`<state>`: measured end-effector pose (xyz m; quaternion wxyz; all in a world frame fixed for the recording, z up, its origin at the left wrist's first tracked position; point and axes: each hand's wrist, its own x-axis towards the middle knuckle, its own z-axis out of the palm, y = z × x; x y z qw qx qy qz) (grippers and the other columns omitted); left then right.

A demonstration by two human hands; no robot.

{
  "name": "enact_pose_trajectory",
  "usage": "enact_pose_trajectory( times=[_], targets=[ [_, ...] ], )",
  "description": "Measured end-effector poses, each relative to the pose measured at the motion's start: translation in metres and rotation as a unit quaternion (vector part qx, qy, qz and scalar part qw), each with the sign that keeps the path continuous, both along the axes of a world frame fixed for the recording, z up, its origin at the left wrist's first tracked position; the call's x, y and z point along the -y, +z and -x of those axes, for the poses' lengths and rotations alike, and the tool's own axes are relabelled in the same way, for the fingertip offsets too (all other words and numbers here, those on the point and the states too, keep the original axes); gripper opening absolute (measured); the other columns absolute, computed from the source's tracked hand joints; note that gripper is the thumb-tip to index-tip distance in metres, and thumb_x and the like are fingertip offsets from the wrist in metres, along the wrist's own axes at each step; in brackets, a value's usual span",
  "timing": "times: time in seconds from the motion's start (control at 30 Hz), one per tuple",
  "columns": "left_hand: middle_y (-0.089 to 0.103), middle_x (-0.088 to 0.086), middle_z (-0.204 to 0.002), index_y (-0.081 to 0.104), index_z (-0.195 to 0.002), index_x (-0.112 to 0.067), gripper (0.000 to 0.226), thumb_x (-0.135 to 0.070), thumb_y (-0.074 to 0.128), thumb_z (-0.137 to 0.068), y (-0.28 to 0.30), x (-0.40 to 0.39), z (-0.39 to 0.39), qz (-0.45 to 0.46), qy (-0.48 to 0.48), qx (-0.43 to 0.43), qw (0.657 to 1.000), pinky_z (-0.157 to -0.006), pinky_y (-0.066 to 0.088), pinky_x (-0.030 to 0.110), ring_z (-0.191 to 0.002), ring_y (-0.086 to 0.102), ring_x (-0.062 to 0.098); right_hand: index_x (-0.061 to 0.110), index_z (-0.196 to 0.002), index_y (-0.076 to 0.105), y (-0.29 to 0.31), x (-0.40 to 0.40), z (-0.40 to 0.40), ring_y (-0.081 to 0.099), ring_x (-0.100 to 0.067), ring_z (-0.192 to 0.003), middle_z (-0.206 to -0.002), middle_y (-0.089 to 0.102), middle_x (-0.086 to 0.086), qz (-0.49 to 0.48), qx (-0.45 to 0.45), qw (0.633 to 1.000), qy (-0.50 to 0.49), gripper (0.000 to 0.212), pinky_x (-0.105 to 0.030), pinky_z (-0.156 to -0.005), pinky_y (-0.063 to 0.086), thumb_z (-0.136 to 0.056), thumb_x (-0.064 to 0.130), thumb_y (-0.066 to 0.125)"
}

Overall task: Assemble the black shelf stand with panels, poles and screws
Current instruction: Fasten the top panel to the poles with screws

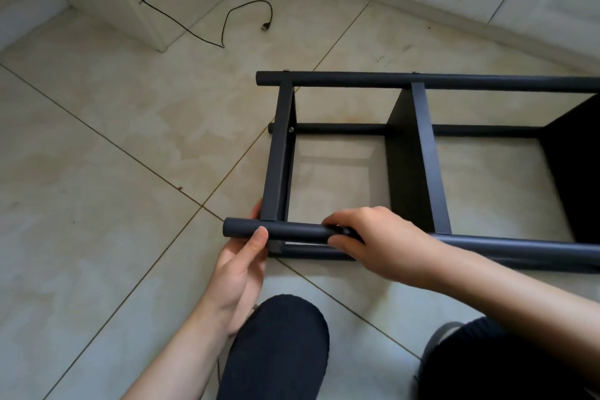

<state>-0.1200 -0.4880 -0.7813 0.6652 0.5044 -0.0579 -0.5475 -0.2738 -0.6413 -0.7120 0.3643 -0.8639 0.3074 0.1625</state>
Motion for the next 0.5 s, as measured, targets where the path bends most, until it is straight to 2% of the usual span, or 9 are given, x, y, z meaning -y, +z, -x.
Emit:
enact_pose_trajectory(
  times=[0.07,0.17,0.2,0.37,0.43,0.5],
  targets=[
    [0.063,0.008,-0.138,0.057,-0.137,-0.017,0.067,-0.032,0.081,-0.077,0.007,0.003,-0.001,-0.008,-0.003,0.011,1.0,-0.111,0.043,0.03,-0.132,0.056,0.019,0.033,-0.118,0.058,0.005,-0.001,0.001,0.059,-0.02,-0.094,-0.101,0.065,0.005,0.012,0.001,1.0,-0.004,0.022,-0.044,-0.082,0.052,-0.102,0.036,0.045],
    [0.064,0.008,-0.137,0.056,-0.139,-0.017,0.093,-0.042,0.095,-0.058,0.019,0.005,-0.002,-0.017,-0.008,0.014,1.0,-0.108,0.044,0.03,-0.129,0.059,0.019,0.034,-0.119,0.058,0.011,0.0,0.001,0.059,-0.022,-0.096,-0.103,0.065,0.004,0.018,0.0,1.0,-0.014,0.022,-0.046,-0.085,0.05,-0.102,0.037,0.044],
    [0.065,0.008,-0.135,0.057,-0.138,-0.017,0.092,-0.041,0.095,-0.058,0.022,0.005,-0.002,-0.023,0.0,0.013,1.0,-0.106,0.045,0.029,-0.127,0.06,0.019,0.034,-0.12,0.058,0.013,0.0,0.001,0.059,-0.023,-0.096,-0.104,0.065,0.003,0.02,-0.001,1.0,-0.017,0.022,-0.047,-0.087,0.05,-0.102,0.037,0.045],
    [0.069,0.008,-0.128,0.062,-0.129,-0.017,0.051,-0.025,0.068,-0.08,0.04,0.005,0.003,-0.032,0.014,0.027,0.999,-0.1,0.05,0.023,-0.121,0.063,0.017,0.032,-0.123,0.056,0.026,-0.006,0.002,0.058,-0.02,-0.095,-0.103,0.062,0.004,0.035,0.0,0.999,-0.036,0.024,-0.058,-0.094,0.046,-0.102,0.037,0.046],
    [0.071,0.006,-0.125,0.061,-0.128,-0.017,0.045,-0.019,0.061,-0.083,0.051,0.007,0.003,-0.032,0.016,0.045,0.998,-0.096,0.053,0.021,-0.118,0.065,0.015,0.031,-0.12,0.056,0.033,-0.007,0.004,0.057,-0.02,-0.096,-0.102,0.06,0.005,0.041,0.006,0.998,-0.05,0.022,-0.062,-0.097,0.043,-0.102,0.037,0.046],
    [0.071,0.004,-0.125,0.06,-0.131,-0.016,0.049,-0.02,0.062,-0.082,0.067,0.012,0.003,-0.034,0.012,0.068,0.997,-0.1,0.051,0.025,-0.122,0.063,0.015,0.031,-0.12,0.056,0.042,-0.007,0.005,0.054,-0.02,-0.098,-0.104,0.059,0.005,0.051,0.013,0.997,-0.062,0.021,-0.065,-0.101,0.037,-0.103,0.036,0.044]
  ],
)
